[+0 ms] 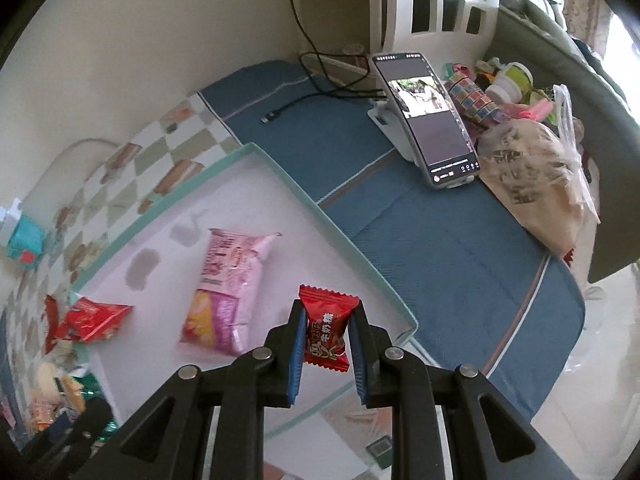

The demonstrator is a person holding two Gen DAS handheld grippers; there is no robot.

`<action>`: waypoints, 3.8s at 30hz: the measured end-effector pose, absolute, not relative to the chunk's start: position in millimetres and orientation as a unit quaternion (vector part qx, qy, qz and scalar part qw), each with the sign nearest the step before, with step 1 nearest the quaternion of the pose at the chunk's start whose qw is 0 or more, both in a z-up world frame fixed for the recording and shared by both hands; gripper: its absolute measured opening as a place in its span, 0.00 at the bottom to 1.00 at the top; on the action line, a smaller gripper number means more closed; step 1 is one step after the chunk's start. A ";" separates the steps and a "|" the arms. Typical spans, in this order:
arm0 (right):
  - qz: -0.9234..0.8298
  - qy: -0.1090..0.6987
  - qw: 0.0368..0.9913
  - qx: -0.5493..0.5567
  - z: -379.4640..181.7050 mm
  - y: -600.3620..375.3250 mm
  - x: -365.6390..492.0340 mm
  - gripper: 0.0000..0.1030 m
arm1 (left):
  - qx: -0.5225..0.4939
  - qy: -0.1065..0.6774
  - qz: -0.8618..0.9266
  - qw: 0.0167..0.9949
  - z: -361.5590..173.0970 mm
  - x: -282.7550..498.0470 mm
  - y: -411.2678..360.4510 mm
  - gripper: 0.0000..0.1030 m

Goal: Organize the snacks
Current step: 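Carry both items over the white tray and open both tools to release them, then withdraw both open tools back over the remaining snacks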

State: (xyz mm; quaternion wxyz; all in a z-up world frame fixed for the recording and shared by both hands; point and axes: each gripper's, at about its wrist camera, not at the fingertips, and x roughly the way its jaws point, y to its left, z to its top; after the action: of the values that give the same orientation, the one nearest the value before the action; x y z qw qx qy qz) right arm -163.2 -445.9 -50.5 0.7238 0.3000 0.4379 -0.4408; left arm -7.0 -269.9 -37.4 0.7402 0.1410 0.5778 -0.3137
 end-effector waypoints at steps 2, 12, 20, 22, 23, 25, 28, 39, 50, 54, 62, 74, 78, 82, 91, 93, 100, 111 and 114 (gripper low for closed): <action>-0.438 0.446 0.720 0.300 -56.4 -447.3 -160.4 0.22 | 0.133 0.581 -0.317 0.738 -37.6 -3.7 -268.5 0.60; -0.429 0.462 0.716 0.298 -60.9 -437.2 -155.5 0.64 | 0.094 0.575 -0.290 0.759 -24.3 23.7 -236.3 0.81; -0.398 0.466 0.743 0.267 -38.3 -399.8 -132.8 0.69 | 0.068 0.562 -0.183 0.804 -19.8 59.3 -157.2 0.91; -0.390 0.465 0.751 0.261 -31.0 -388.5 -126.4 0.69 | 0.059 0.565 -0.165 0.806 -18.4 68.4 -135.9 0.94; -0.388 0.464 0.753 0.259 -28.6 -384.6 -124.2 0.70 | 0.051 0.567 -0.159 0.807 -16.7 73.6 -122.6 0.94; -0.381 0.463 0.760 0.251 -22.6 -373.3 -117.7 0.70 | 0.028 0.565 -0.144 0.812 -12.3 82.7 -97.3 0.94; -0.365 0.463 0.771 0.240 -15.1 -351.7 -104.1 0.70 | 0.004 0.556 -0.119 0.822 -4.9 91.4 -63.6 0.94; -0.292 0.486 0.788 0.240 -19.8 -271.9 -47.8 0.71 | -0.029 0.533 -0.009 0.845 0.5 110.8 33.8 0.95; -0.245 0.504 0.796 0.228 -26.5 -218.1 -2.6 0.71 | -0.059 0.527 0.022 0.848 1.1 114.0 74.7 0.96; -0.231 0.513 0.795 0.226 -34.3 -206.3 5.1 0.71 | -0.065 0.530 0.024 0.845 -1.4 115.6 78.8 0.98; -0.223 0.549 0.777 0.214 -61.9 -201.9 -2.8 0.71 | -0.031 0.548 0.010 0.836 -15.7 118.4 55.3 0.98; -0.250 0.553 0.751 0.261 -74.9 -223.1 -26.1 0.71 | -0.018 0.571 -0.053 0.819 -25.9 103.5 5.7 0.98; -0.252 0.551 0.747 0.273 -75.5 -225.1 -33.2 0.71 | -0.027 0.583 -0.063 0.809 -31.5 96.9 -8.6 0.98; -0.254 0.548 0.749 0.273 -73.8 -222.4 -38.1 0.71 | -0.029 0.599 -0.080 0.796 -40.8 86.3 -25.8 0.98; -0.251 0.540 0.751 0.284 -71.0 -222.0 -53.6 0.71 | -0.016 0.617 -0.086 0.782 -55.4 67.7 -38.8 0.98; -0.249 0.539 0.752 0.287 -69.6 -221.7 -56.0 0.71 | -0.019 0.620 -0.082 0.780 -56.9 66.9 -37.0 0.98; -0.226 0.528 0.763 0.297 -59.6 -217.4 -60.4 0.71 | -0.024 0.618 -0.075 0.782 -56.1 66.6 -34.3 0.98; -0.194 0.547 0.750 0.317 -71.4 -214.1 -51.9 0.71 | -0.031 0.616 -0.077 0.783 -52.9 69.6 -31.6 0.98; -0.186 0.555 0.738 0.336 -83.6 -217.6 -46.8 0.71 | -0.034 0.619 -0.075 0.781 -54.4 70.7 -30.3 0.98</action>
State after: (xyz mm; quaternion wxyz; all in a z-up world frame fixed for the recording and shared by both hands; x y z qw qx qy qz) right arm -46.8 -217.6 -83.6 0.7383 0.3360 0.5545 -0.1859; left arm 70.7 -30.3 -54.4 0.7810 -0.0343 0.6191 -0.0749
